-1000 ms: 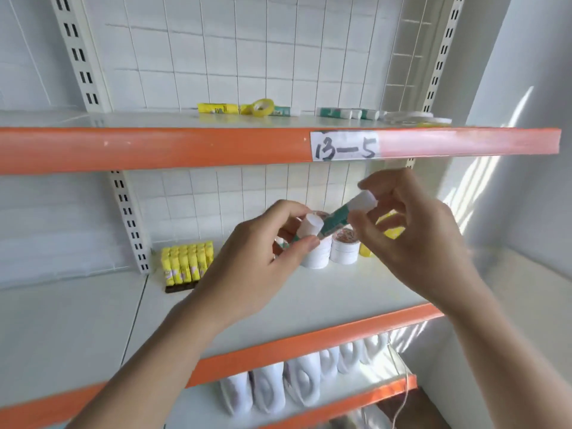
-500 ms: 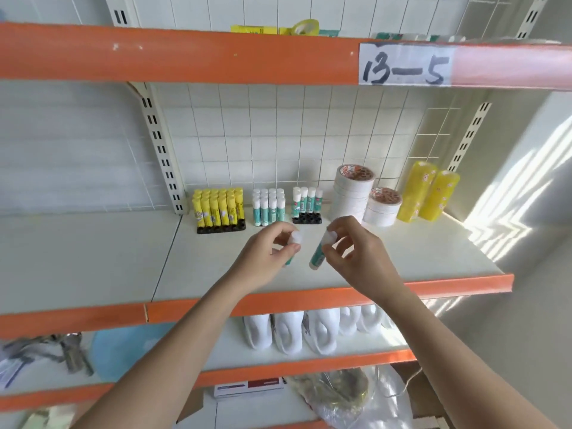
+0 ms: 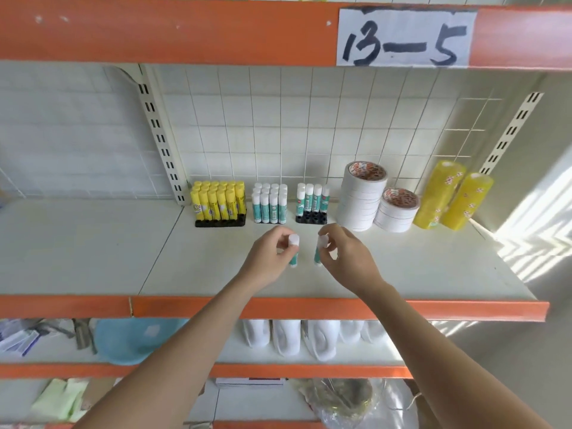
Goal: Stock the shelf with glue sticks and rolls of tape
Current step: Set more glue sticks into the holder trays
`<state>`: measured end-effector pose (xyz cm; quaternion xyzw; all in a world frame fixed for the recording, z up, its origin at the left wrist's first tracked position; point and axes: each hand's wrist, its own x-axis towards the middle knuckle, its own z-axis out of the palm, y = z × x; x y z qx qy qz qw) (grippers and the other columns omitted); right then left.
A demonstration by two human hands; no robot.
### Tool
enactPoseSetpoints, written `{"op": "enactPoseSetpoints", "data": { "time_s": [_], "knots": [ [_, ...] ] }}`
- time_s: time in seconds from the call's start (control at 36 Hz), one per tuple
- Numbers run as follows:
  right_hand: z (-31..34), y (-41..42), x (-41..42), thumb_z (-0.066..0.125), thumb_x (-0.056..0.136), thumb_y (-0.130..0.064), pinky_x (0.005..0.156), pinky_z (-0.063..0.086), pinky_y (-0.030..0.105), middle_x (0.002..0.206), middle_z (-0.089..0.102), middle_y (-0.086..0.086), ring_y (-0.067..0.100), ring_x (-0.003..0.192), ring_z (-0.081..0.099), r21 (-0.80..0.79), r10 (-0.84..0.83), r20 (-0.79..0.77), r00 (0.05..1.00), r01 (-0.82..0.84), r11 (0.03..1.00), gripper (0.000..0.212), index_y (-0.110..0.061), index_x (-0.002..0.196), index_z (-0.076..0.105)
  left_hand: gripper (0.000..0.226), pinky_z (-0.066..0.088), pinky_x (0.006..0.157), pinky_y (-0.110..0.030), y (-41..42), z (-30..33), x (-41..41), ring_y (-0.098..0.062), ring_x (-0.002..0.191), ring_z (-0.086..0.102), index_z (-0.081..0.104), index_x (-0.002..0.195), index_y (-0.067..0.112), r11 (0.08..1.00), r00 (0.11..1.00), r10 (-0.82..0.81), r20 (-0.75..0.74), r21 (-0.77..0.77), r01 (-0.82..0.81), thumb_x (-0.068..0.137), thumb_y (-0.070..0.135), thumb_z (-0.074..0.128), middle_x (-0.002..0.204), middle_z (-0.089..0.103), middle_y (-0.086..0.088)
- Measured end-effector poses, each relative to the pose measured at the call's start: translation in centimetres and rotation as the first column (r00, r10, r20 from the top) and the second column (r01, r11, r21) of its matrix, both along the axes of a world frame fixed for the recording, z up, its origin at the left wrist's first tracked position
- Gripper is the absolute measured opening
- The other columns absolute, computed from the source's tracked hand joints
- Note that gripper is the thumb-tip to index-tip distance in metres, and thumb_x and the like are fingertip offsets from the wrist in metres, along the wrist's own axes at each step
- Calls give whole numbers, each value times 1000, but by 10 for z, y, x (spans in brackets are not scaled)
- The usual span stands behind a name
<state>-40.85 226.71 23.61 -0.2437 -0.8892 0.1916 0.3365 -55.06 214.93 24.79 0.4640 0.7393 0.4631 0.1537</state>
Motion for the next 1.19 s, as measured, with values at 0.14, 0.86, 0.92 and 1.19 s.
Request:
{"op": "enactPoseSetpoints", "data": {
  "time_s": [0.14, 0.86, 0.92, 1.19],
  "knots": [
    [-2, 4, -7, 55, 95, -21, 62, 48, 32, 90, 60, -1, 15, 76, 61, -36, -36, 21, 999, 37, 999, 9, -17, 103, 53, 9, 40, 72, -4, 17, 2, -7, 2, 83, 57, 58, 96, 19, 999, 999, -42, -27, 3, 42, 92, 13, 61, 92, 62, 9],
    [-12, 11, -19, 56, 93, -19, 65, 43, 29, 94, 57, -10, 14, 87, 63, -87, -103, 163, 981, 118, 989, 23, -20, 111, 42, 17, 43, 77, -29, 42, -38, -26, -13, 96, 54, 56, 101, 11, 978, 950, -204, -238, -97, 186, 89, 21, 63, 100, 58, 1],
    [-12, 12, -19, 57, 93, -19, 64, 42, 29, 92, 57, -10, 14, 87, 63, -77, -102, 159, 982, 116, 990, 22, -20, 110, 43, 24, 45, 82, -33, 39, -40, -29, -16, 102, 52, 55, 108, 11, 971, 937, -222, -270, -144, 189, 90, 24, 63, 107, 58, -3],
    [-7, 27, -31, 58, 92, -18, 68, 48, 33, 90, 61, -6, 13, 81, 60, -72, -117, 125, 985, 126, 989, 21, -18, 110, 48, 19, 48, 82, -41, 18, -62, -43, -31, 101, 54, 63, 105, 7, 976, 787, -181, -590, -205, 71, 88, 12, 56, 103, 59, -9]
  ]
}}
